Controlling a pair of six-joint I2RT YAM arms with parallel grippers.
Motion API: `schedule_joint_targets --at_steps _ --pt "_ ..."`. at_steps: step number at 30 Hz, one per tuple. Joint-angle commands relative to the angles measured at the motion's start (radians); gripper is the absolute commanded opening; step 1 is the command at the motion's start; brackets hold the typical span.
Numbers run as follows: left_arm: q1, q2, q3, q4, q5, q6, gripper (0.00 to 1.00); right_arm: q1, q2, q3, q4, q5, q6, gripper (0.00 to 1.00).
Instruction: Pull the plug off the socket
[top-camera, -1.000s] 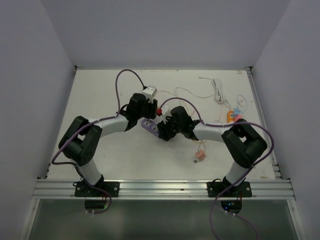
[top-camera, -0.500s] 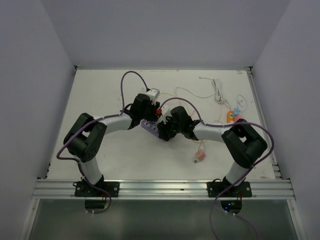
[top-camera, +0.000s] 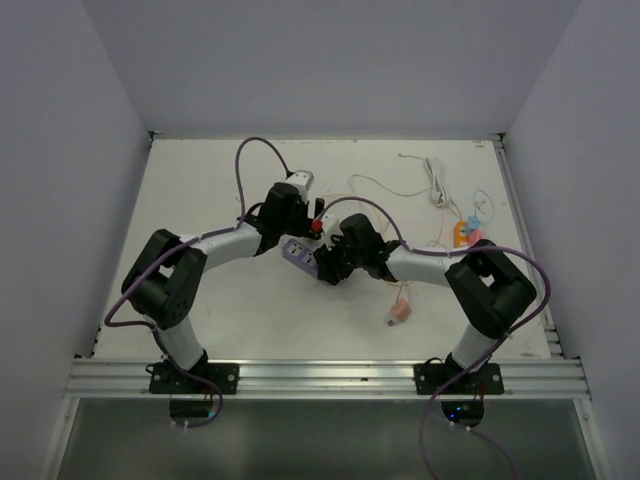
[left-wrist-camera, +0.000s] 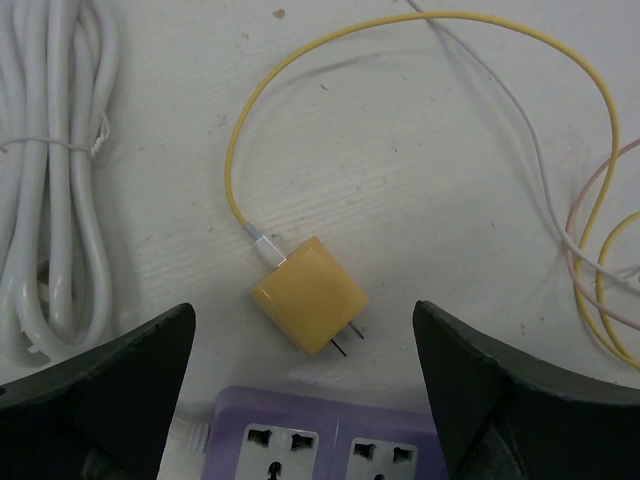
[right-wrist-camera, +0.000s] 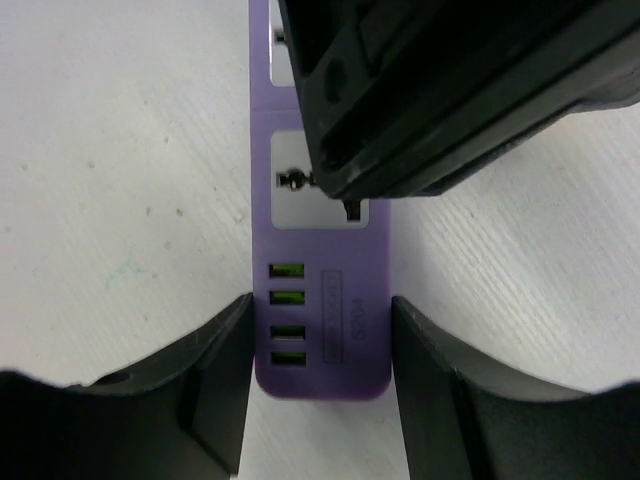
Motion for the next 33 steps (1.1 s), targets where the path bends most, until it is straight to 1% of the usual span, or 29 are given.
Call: schedule_joint_targets --at_steps 1,3,4,5,6,7,9,10,12,13,15,16,18,21,22,24,25,27,28,30,31,33 --pt "0.025 -0.092 0.057 -0.042 -0.06 -0.07 0.94 0.022 -0.02 -0.019 -0.127 -0.048 0.009 0.0" --pt "0.039 -0.121 0.064 -0.074 -0.09 -0.103 0.98 0.026 -0.024 -0.016 -0.129 -0.056 0.024 0.0" --pt "0.061 -0.154 0.078 -0.096 -0.129 -0.133 0.99 0.028 -0.023 -0.011 -0.133 -0.059 0.03 0.0" --pt "0.072 -0.169 0.084 -0.16 -0.145 -0.149 1.0 0.031 -0.02 -0.008 -0.136 -0.061 0.03 0.0" --pt "0.087 -0.184 0.093 -0.189 -0.16 -0.179 1.0 0.039 -0.014 0.002 -0.144 -0.064 0.03 0.0" --pt "0.119 -0.215 0.115 -0.253 -0.184 -0.193 1.0 0.042 -0.012 0.006 -0.145 -0.065 0.061 0.0" --pt "0.176 -0.252 0.141 -0.306 -0.202 -0.212 1.0 0.048 0.001 0.019 -0.141 -0.059 0.085 0.0" --pt "0.194 -0.263 0.147 -0.365 -0.226 -0.218 1.0 0.051 0.008 0.025 -0.141 -0.058 0.098 0.0" --pt "0.249 -0.299 0.155 -0.412 -0.246 -0.227 1.0 0.052 0.026 0.045 -0.138 -0.059 0.127 0.0" --pt "0.269 -0.313 0.152 -0.45 -0.258 -0.232 1.0 0.058 0.034 0.055 -0.135 -0.058 0.135 0.0" --pt "0.315 -0.364 0.124 -0.473 -0.26 -0.239 1.0 0.071 0.046 0.084 -0.138 -0.039 0.161 0.0" --pt "0.326 -0.382 0.112 -0.498 -0.269 -0.244 1.0 0.075 0.061 0.096 -0.136 -0.033 0.168 0.03" --pt "0.338 -0.445 0.074 -0.518 -0.283 -0.247 1.0 0.091 0.075 0.131 -0.142 -0.002 0.187 0.05" --pt "0.339 -0.538 0.012 -0.545 -0.286 -0.253 1.0 0.106 0.103 0.179 -0.145 0.037 0.214 0.17" --pt "0.339 -0.56 -0.003 -0.556 -0.277 -0.253 1.0 0.111 0.107 0.193 -0.148 0.047 0.219 0.25" --pt "0.339 -0.615 -0.041 -0.57 -0.274 -0.25 1.0 0.117 0.127 0.242 -0.184 0.067 0.221 0.36" --pt "0.339 -0.629 -0.052 -0.584 -0.268 -0.247 1.0 0.12 0.133 0.26 -0.2 0.077 0.221 0.48" --pt "0.339 -0.664 -0.078 -0.605 -0.271 -0.239 1.0 0.123 0.14 0.308 -0.246 0.102 0.224 0.56" --pt "0.339 -0.674 -0.086 -0.619 -0.266 -0.233 1.0 0.123 0.137 0.323 -0.265 0.111 0.221 0.64" --pt "0.339 -0.7 -0.1 -0.631 -0.254 -0.224 1.0 0.124 0.115 0.358 -0.311 0.117 0.214 0.71" --pt "0.339 -0.706 -0.101 -0.642 -0.246 -0.216 0.99 0.126 0.104 0.367 -0.325 0.114 0.208 0.79" --pt "0.339 -0.72 -0.094 -0.656 -0.237 -0.204 1.0 0.131 0.059 0.394 -0.375 0.125 0.196 0.85"
